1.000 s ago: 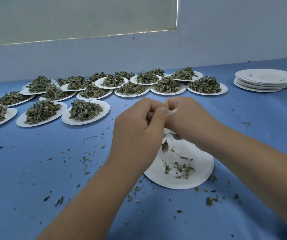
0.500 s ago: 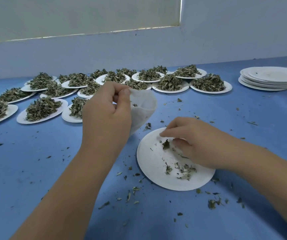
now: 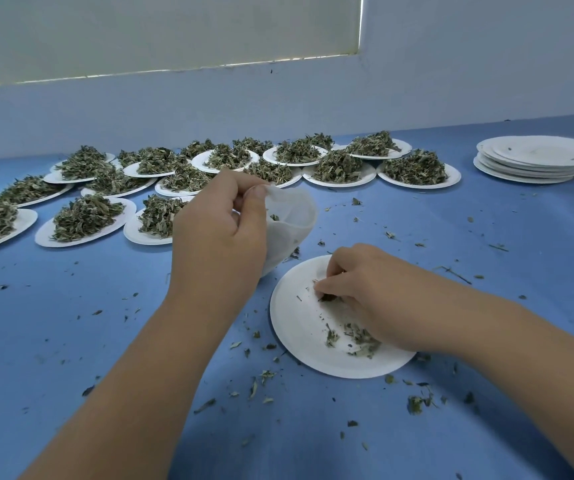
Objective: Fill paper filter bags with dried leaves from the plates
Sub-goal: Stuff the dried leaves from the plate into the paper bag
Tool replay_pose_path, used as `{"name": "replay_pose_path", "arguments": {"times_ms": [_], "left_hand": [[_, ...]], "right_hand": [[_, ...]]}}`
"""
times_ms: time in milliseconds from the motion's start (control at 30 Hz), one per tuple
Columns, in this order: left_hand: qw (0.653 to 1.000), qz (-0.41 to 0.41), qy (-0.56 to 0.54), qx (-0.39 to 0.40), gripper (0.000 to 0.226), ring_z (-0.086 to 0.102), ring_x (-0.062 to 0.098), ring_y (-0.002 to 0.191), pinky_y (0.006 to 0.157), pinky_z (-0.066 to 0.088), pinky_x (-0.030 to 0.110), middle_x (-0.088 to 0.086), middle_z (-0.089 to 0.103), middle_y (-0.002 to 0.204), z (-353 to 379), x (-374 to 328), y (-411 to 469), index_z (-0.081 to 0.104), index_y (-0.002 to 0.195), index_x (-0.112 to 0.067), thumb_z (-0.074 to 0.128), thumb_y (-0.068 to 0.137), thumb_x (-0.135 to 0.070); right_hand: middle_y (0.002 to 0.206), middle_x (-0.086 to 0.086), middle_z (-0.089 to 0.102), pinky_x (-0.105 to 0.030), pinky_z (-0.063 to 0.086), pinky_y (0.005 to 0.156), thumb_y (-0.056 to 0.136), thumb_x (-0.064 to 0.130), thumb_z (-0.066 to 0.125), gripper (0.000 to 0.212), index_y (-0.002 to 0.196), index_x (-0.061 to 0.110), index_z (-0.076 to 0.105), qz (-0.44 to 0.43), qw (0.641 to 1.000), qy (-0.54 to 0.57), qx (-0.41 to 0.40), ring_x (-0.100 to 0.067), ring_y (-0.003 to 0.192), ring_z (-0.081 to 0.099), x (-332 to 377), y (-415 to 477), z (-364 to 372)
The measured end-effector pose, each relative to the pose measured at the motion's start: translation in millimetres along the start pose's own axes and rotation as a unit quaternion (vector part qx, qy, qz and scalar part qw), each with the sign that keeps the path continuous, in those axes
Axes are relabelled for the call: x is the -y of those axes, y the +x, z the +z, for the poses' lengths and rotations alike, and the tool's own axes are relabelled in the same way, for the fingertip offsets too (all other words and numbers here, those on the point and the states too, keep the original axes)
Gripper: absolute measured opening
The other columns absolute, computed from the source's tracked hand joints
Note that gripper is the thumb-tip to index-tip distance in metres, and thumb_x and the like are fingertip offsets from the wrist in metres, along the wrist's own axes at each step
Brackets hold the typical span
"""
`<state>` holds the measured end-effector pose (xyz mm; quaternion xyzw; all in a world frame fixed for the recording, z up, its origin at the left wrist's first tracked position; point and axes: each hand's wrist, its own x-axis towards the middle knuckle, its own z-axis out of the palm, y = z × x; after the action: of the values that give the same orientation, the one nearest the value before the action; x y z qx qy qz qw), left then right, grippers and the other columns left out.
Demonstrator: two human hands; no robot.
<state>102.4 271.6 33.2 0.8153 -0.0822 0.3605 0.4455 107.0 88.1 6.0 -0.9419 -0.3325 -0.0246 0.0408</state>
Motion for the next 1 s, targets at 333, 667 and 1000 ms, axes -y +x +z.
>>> {"name": "replay_pose_path", "arguments": {"times_ms": [333,667,1000], "left_hand": [[1.000,0.005,-0.005,0.027,0.019,0.048,-0.004,0.060,0.054,0.034,0.008,-0.032,0.055,0.069,2.2,-1.4,-4.6,0.060,0.087,-0.035,0.053,0.097,-0.020],[1.000,0.005,-0.005,0.030,0.017,0.048,-0.005,0.060,0.054,0.033,0.008,-0.032,0.055,0.068,3.1,-1.8,-4.8,0.061,0.089,-0.034,0.053,0.097,-0.021],[0.999,0.008,-0.008,0.031,0.020,0.046,-0.002,0.058,0.054,0.034,0.010,-0.028,0.054,0.065,2.6,-0.5,-5.0,0.060,0.087,-0.037,0.053,0.097,-0.021]], "right_hand": [[0.119,0.018,0.047,-0.012,0.030,0.065,0.099,0.011,0.041,0.046,0.129,0.042,0.056,-0.004,0.996,0.031,0.089,-0.004,0.100,0.041,1.3,-22.7,-21.4],[0.102,0.024,0.043,-0.010,0.034,0.071,0.099,0.011,0.043,0.047,0.128,0.046,0.057,-0.031,0.994,0.082,0.064,0.003,0.088,0.042,6.2,-27.8,-26.6],[0.103,0.025,0.051,-0.010,0.038,0.074,0.097,0.014,0.048,0.042,0.111,0.048,0.067,0.000,0.991,0.092,0.096,0.003,0.093,0.050,-5.3,-34.2,-38.9]]}}
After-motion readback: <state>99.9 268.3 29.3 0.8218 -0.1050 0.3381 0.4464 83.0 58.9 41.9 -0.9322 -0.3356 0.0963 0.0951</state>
